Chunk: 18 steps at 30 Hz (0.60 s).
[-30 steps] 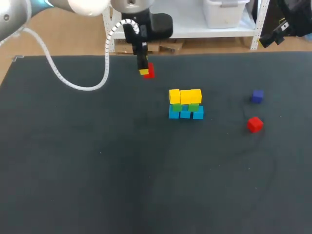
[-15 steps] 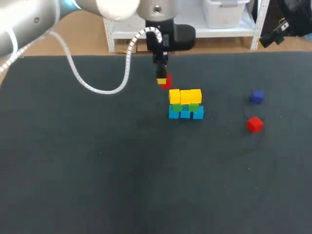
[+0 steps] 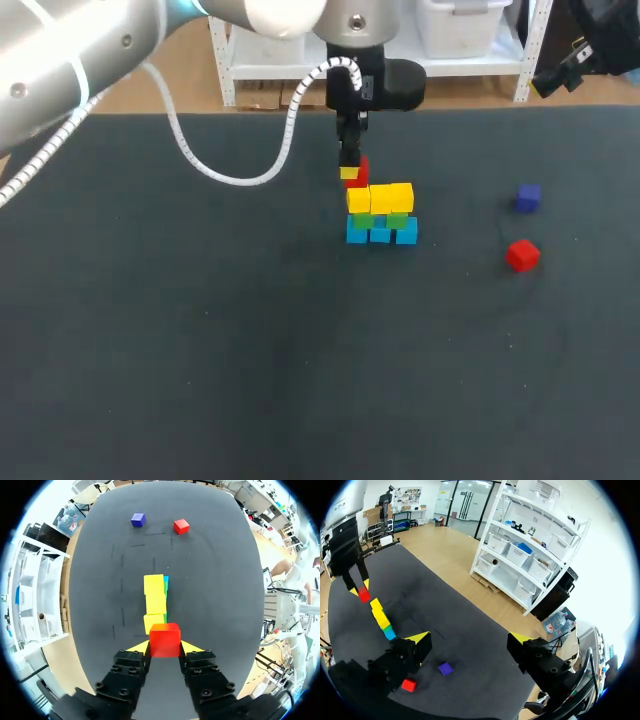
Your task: Place the blue cubes, place green cubes on the blue cubes, place the yellow cubes on the green cubes, then place the red cubes on the yellow cubes, and place purple cube on the red cubes.
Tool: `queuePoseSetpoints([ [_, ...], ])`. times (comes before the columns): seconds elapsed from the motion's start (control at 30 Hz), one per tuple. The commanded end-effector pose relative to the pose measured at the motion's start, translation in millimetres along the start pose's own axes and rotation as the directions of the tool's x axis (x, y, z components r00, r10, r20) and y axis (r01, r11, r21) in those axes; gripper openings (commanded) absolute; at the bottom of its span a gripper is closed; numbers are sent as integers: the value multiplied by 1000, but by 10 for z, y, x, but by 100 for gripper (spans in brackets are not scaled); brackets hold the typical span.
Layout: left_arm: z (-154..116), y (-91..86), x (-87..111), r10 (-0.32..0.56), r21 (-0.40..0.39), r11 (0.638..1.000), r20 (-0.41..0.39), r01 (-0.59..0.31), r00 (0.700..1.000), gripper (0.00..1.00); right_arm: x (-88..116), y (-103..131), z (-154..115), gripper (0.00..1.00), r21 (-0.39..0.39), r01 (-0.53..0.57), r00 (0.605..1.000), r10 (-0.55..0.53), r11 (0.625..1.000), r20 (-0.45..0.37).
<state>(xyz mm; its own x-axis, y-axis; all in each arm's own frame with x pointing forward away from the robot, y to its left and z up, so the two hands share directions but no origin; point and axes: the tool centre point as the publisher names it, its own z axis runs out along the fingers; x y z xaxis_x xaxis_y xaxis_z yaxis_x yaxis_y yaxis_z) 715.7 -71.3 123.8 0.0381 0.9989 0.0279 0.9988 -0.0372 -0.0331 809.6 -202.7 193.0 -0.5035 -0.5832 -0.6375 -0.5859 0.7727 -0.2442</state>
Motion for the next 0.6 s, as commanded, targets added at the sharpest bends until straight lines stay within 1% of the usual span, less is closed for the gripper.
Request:
queuePoseSetpoints([
  [0.03,59,55,-109,2,12,1000,-19,-2,1000,0,20,36,-14,100,20,-2,1000,2,1000,4],
  [0.13,81,57,-151,7,9,1000,-7,-7,1000,0,20,36,-14,100,20,-2,1000,2,1000,4],
  [0.33,115,76,-201,14,1,1000,-7,-14,1000,0,20,36,-14,100,20,-2,1000,2,1000,4],
  [0.6,202,121,-217,37,1,999,-13,-37,999,0,20,36,-14,100,20,-2,1000,2,1000,4],
])
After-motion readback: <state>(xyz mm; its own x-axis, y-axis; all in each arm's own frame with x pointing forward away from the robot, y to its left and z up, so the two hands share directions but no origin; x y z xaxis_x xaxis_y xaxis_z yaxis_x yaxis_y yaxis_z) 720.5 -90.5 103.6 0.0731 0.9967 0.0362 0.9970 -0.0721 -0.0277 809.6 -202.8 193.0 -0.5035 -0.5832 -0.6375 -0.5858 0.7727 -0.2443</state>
